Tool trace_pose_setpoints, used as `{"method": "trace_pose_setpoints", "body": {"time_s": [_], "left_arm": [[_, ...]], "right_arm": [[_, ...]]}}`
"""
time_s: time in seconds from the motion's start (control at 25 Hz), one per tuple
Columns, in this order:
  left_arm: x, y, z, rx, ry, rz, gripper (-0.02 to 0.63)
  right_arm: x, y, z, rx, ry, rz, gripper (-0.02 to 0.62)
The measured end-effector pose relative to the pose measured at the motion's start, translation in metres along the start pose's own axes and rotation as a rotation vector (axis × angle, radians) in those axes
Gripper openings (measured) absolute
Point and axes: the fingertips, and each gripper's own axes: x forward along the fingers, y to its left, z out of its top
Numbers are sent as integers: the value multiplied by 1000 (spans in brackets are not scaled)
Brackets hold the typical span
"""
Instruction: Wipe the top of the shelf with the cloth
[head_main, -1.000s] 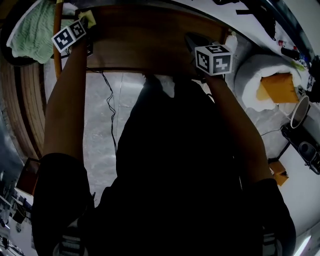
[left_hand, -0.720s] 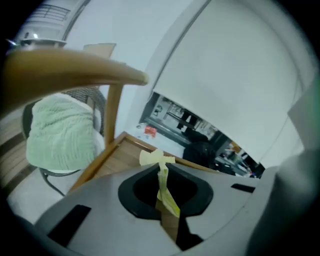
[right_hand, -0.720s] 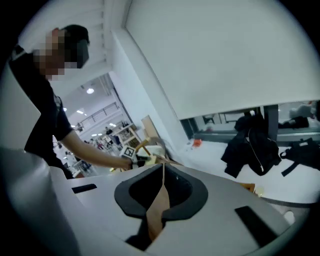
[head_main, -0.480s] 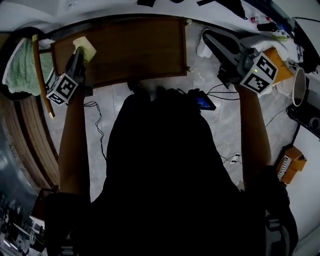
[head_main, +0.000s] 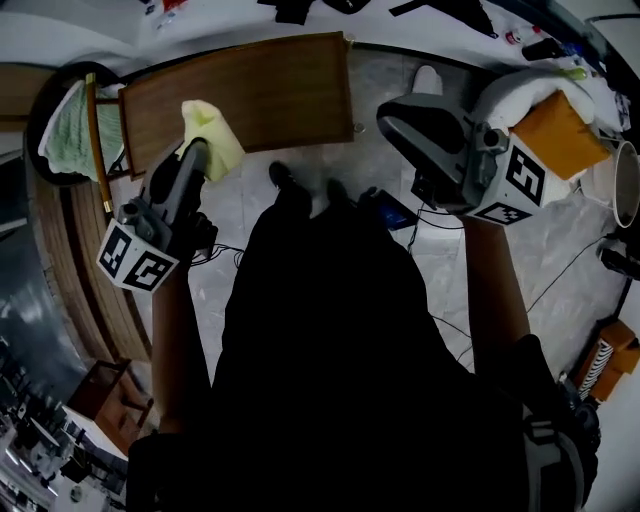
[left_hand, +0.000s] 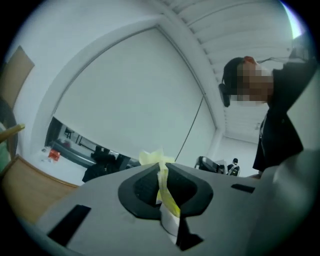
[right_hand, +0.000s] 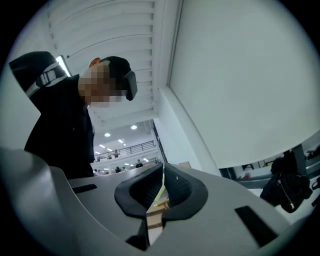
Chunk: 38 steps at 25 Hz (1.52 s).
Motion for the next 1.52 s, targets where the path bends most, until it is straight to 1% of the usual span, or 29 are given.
{"method": "trace_pose_setpoints", "body": {"time_s": [0.04, 0.12, 0.2, 0.36, 0.48, 0.6, 0.76, 0.88, 0.92, 1.0, 1.12, 1.2, 1.32, 1.52], "left_arm": [[1, -21, -5, 14, 11, -17, 28], [0, -55, -16, 12, 1, -43, 28], [-6, -77, -28, 5, -10, -45, 28], [-25, -103, -42, 22, -6, -42, 28], [-47, -114, -39, 29, -19, -56, 28], [-71, -129, -34, 68, -39, -81, 28], [-124, -155, -35, 140, -52, -90, 28], [-195, -175, -36, 178, -62, -75, 28], [-218, -178, -36, 178, -73, -69, 28], [-245, -177, -37, 160, -100, -61, 28], [-251, -173, -39, 132, -124, -62, 28], [-264, -178, -42, 127, -138, -60, 28], [-293, -194, -51, 135, -157, -57, 28], [-307, -217, -66, 122, -157, -58, 28]], "right_arm": [[-6, 7, -4, 4, -6, 15, 26], [-19, 18, -13, 15, -7, 46, 26], [-25, 27, -24, 31, -10, 73, 26], [-21, 52, -32, 43, -26, 112, 26], [-5, 81, -38, 22, 4, 133, 26], [7, 113, -40, -21, 17, 140, 26], [21, 172, -43, -77, 21, 137, 26], [42, 234, -59, -108, 39, 118, 26], [50, 251, -67, -129, 59, 104, 26], [61, 265, -78, -155, 88, 81, 26], [61, 267, -79, -118, 62, 65, 26], [61, 284, -87, -105, 66, 61, 26], [60, 322, -101, -122, 89, 68, 26], [46, 342, -111, -120, 102, 78, 26]]}}
